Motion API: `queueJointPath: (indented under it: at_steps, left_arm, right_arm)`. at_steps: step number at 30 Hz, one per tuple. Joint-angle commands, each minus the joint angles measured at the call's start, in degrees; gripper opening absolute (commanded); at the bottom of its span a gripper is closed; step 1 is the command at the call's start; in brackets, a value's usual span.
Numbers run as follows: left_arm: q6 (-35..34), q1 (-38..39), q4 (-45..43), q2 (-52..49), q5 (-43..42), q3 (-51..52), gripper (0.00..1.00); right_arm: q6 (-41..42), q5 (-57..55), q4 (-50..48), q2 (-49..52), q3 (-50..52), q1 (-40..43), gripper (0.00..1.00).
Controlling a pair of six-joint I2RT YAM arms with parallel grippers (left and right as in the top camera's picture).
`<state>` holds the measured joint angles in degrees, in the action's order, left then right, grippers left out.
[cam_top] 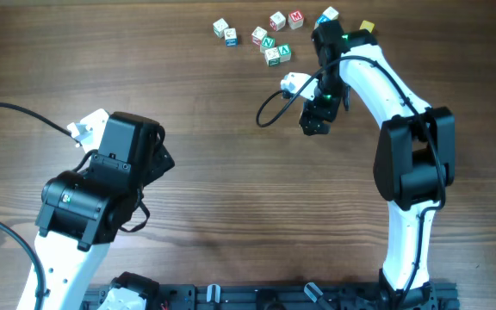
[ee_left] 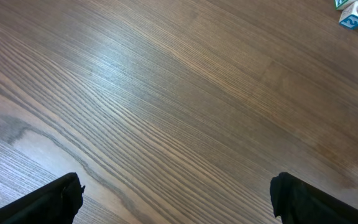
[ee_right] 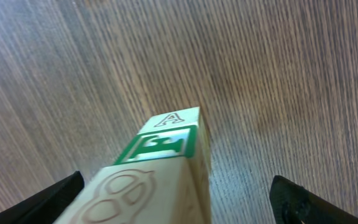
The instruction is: Form a tower
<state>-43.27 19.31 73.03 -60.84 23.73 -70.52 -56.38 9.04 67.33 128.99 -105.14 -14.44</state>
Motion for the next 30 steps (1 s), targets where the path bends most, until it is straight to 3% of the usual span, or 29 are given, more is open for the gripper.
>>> queueJointPath:
  at_steps: [1,30]
  left_arm:
    - [-0.9,-0.6,-0.2,0.1,-0.3,0.5,1.0]
    - [-0.9,-0.6,-0.2,0.1,-0.3,0.5,1.0]
  right_arm:
    - [-1.3,2.9,-0.3,1.0,-0.5,-0.3,0.94]
    - [-1.2,0.9,-0.8,1.0,-0.6,-0.5,0.63]
